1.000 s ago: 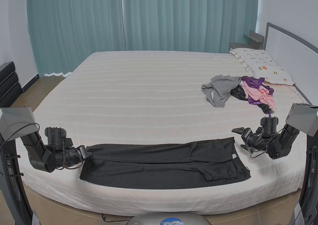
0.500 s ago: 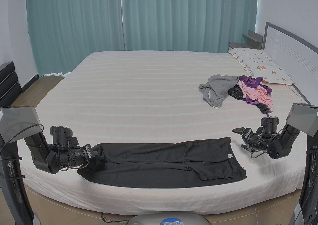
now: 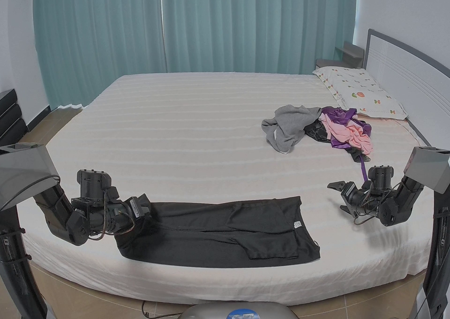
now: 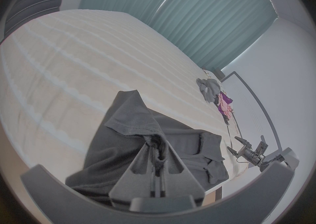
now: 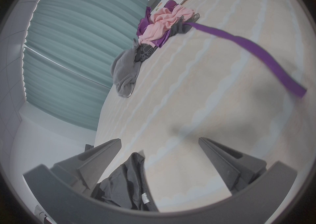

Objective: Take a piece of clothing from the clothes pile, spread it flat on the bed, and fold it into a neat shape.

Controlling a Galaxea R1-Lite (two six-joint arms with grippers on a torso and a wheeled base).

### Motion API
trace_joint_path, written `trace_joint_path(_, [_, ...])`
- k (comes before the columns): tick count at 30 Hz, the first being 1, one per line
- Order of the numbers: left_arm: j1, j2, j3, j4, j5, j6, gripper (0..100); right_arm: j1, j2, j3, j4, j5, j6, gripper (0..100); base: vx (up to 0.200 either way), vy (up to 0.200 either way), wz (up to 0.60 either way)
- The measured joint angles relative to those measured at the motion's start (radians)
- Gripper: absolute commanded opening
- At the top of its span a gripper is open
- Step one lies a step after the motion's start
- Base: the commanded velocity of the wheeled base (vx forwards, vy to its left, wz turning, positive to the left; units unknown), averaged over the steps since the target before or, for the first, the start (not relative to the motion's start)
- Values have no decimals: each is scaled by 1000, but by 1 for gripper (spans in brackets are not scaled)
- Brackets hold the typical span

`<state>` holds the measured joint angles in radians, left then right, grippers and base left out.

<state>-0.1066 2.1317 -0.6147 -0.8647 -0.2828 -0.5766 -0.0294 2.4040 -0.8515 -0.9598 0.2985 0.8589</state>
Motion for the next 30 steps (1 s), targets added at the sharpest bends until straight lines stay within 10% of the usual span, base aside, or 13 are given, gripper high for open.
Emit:
trace_joint_path(20, [-189, -51, -224, 280, 103, -10, 0, 3, 2, 2, 0, -3, -6, 100, 0, -200, 0])
trace_joint_path(30, [-256, -27, -297, 308, 140, -61, 0, 3, 2, 3, 0, -3, -7, 100, 0, 0, 0])
